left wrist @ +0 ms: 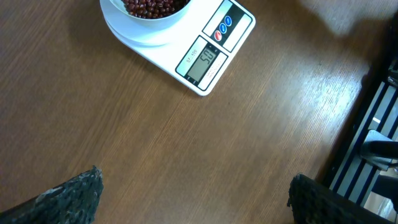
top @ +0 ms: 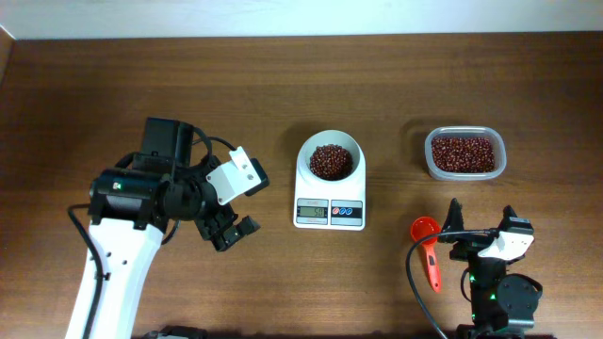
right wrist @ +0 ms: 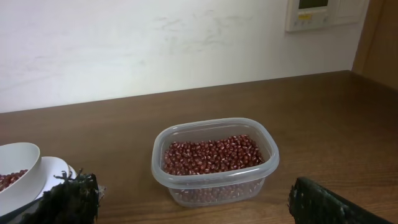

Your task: Scoop and weigh 50g on scale

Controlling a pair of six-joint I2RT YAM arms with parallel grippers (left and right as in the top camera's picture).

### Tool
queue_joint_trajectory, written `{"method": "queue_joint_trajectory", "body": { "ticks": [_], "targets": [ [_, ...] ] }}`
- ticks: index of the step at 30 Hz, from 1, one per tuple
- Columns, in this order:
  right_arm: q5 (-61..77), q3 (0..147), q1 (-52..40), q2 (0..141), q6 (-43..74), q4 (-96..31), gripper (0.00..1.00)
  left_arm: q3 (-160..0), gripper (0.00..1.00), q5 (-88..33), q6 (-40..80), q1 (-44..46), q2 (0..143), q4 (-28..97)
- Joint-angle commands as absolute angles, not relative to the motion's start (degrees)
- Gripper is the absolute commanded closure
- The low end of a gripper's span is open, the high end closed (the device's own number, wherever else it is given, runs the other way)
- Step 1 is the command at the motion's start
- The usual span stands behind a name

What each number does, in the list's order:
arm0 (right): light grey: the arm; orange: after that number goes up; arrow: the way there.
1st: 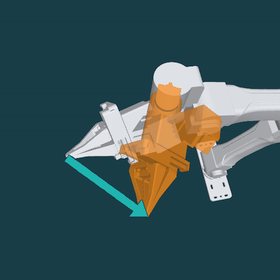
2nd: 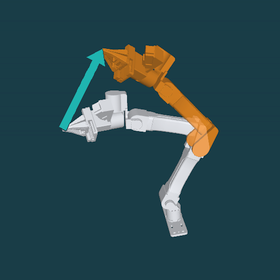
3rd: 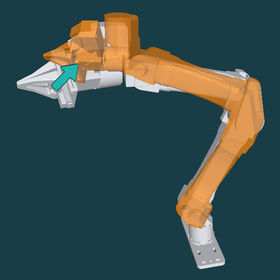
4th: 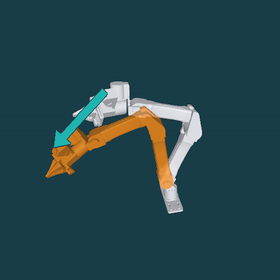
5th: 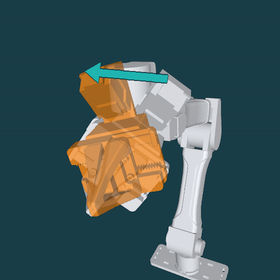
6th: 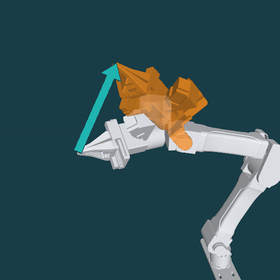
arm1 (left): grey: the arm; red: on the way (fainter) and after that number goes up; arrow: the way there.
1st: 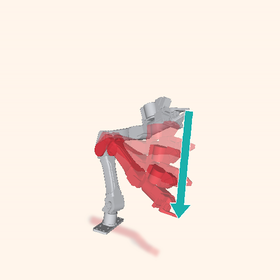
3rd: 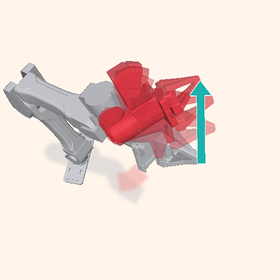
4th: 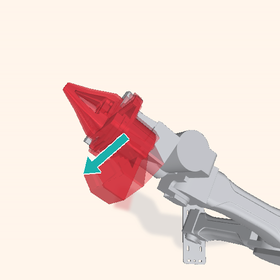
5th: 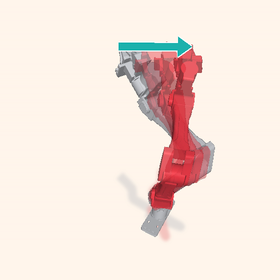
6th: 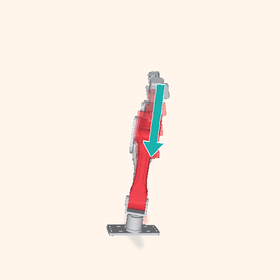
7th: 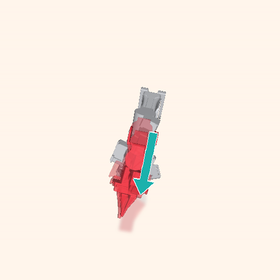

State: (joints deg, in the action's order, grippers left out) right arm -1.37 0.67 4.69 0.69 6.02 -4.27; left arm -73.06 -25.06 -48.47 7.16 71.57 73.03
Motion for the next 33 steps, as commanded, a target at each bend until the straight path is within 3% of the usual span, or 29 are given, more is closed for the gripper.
{"method": "queue_joint_trajectory", "body": {
  "ticks": [1,10,15,17,22,26,29,33],
  "targets": [
    [-0.6,0.3,4.9,0.2,6.0,-4.7,0.01,-72.9,0.01,-25.5,-49.2,7.1,71.1,72.9],
    [-0.6,0.3,4.9,0.2,6.0,-4.7,0.01,-72.9,0.01,-25.5,-49.2,7.4,69.7,73.1],
    [-0.6,0.3,4.9,0.2,6.0,-4.7,0.01,-71.9,0.01,-26.4,-49.1,7.4,56.2,68.6],
    [-0.6,0.3,4.9,0.2,6.0,-4.7,0.01,-67.6,0.01,-26.2,-45.7,7.2,49.7,61.7],
    [-0.6,0.3,4.9,0.2,6.0,-4.7,0.01,-45.3,0.00,-25.3,-20.9,0.3,34.4,32.7],
    [-0.6,0.3,4.9,0.2,6.0,-4.7,0.01,-27.5,0.01,-14.5,-0.5,-0.2,22.4,14.3],
    [-0.6,0.3,4.9,0.2,6.0,-4.7,0.01,-18.7,0.01,-13.0,-0.1,1.1,16.9,6.9],
    [-0.6,0.3,4.9,0.2,6.0,-4.7,0.02,-12.3,0.01,-10.6,2.3,1.1,8.6,5.8]
  ]
}}
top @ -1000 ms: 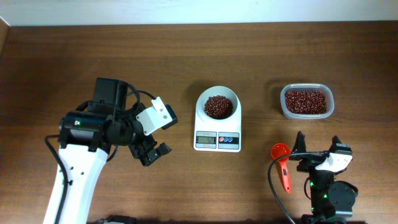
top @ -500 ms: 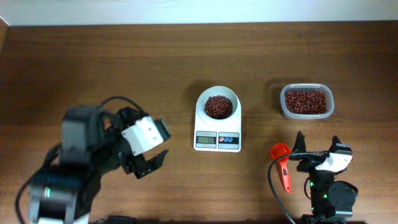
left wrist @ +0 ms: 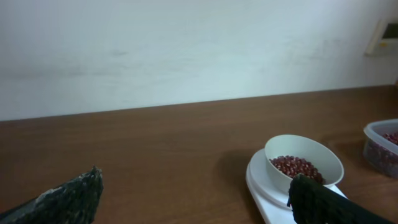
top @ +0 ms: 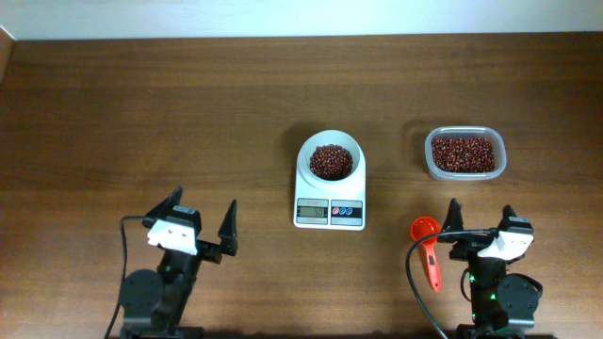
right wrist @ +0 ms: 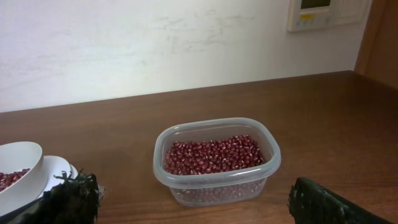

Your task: Scoop and weigh 50g on scale

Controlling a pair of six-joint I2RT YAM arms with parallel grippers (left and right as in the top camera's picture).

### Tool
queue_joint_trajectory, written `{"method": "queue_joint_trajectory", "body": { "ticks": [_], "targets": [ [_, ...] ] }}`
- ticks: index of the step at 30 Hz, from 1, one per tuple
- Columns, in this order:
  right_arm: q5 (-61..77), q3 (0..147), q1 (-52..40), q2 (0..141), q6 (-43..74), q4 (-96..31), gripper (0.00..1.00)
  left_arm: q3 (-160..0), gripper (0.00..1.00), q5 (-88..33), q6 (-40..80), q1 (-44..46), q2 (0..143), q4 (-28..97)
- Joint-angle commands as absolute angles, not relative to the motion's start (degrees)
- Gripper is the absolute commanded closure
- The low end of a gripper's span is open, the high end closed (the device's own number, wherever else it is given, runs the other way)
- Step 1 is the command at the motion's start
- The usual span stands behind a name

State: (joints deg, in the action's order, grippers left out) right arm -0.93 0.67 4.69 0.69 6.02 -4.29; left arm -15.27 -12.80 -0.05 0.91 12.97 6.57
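Note:
A white scale [top: 330,211] sits mid-table with a white bowl [top: 330,158] of red beans on it; the bowl [left wrist: 303,163] also shows in the left wrist view. A clear tub of red beans [top: 464,153] stands at the right, seen close [right wrist: 215,158] from the right wrist. A red scoop [top: 429,250] lies on the table left of my right gripper [top: 481,217]. Folded back at the front left, my left gripper [top: 201,218] is open and empty. The right gripper [right wrist: 193,202] is open and empty too, facing the tub.
The brown wooden table [top: 141,104] runs back to a white wall [left wrist: 186,50]. Both arm bases sit at the front edge, left and right.
My left arm has drawn back from beside the scale to its folded pose at the front left, its camera now facing the wall. The right arm, scoop and bowl have not moved.

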Motion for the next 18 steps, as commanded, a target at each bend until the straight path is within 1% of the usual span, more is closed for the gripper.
{"method": "queue_joint_trajectory", "body": {
  "ticks": [1,6,9,12,18],
  "targets": [
    [-0.6,0.3,4.9,0.2,6.0,-4.7,0.01,-11.3,0.01,-10.6,2.4,1.1,7.3,5.7],
    [-0.6,0.3,4.9,0.2,6.0,-4.7,0.01,-3.9,0.01,-8.7,2.4,0.7,0.3,3.1],
    [-0.6,0.3,4.9,0.2,6.0,-4.7,0.01,-1.3,0.01,-7.6,2.4,0.6,0.3,0.9],
    [-0.6,0.3,4.9,0.2,6.0,-4.7,0.01,-0.5,0.01,-6.5,2.4,0.6,0.3,4.2],
    [-0.6,0.3,4.9,0.2,6.0,-4.7,0.01,-0.5,0.01,-6.3,2.3,0.6,0.3,4.2]
  ]
}}
